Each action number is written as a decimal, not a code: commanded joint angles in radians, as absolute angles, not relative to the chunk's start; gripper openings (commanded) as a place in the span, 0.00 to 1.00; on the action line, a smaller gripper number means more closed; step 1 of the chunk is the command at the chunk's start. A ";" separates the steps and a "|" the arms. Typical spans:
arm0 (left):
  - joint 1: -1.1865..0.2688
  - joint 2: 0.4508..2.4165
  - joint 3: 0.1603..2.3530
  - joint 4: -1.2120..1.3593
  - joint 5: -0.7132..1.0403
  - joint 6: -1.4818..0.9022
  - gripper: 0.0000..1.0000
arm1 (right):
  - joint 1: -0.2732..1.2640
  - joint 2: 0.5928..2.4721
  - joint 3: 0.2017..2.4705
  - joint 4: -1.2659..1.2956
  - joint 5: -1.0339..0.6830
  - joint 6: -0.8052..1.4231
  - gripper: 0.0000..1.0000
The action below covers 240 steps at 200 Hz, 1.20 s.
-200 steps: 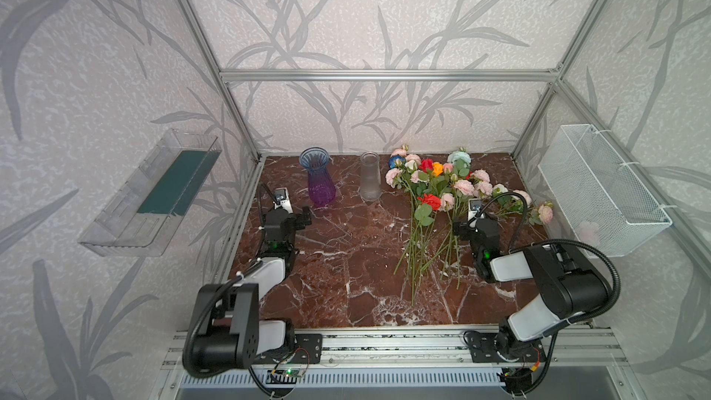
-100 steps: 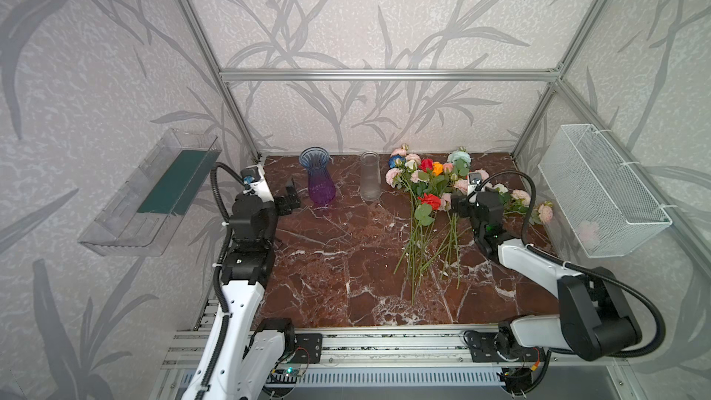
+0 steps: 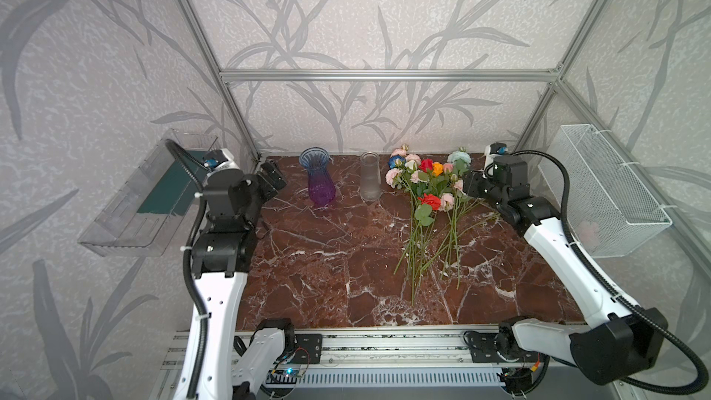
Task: Arrange the flowers into the vase
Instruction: 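Grasp the purple-blue vase rim with left gripper while right arm moves over flowers, then carry the purple-blue vase toward the flowers while right gripper lowers to stems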
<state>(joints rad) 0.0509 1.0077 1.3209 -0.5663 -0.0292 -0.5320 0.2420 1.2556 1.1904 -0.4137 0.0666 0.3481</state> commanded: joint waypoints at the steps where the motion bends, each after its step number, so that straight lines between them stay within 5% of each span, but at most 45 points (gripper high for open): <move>1: 0.055 1.172 1.457 -0.771 0.083 -0.517 0.89 | 0.249 1.268 1.244 -0.566 -0.025 0.384 0.54; 38: 0.056 1.458 1.746 -0.997 0.114 -0.456 0.59 | 0.249 1.275 1.242 -0.590 -0.047 0.393 0.58; 142: 0.062 1.891 2.118 -1.074 0.199 -0.426 0.61 | 0.249 1.287 1.236 -0.645 -0.030 0.356 0.64; 240: 0.070 2.107 2.257 -1.098 0.247 -0.400 0.49 | 0.249 1.285 1.234 -0.683 -0.008 0.339 0.64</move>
<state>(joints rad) 0.0654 2.0758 2.2082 -1.0531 0.2184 -0.4187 0.2478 1.2888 1.2114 -0.6621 -0.0223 0.3504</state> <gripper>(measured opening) 0.506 0.638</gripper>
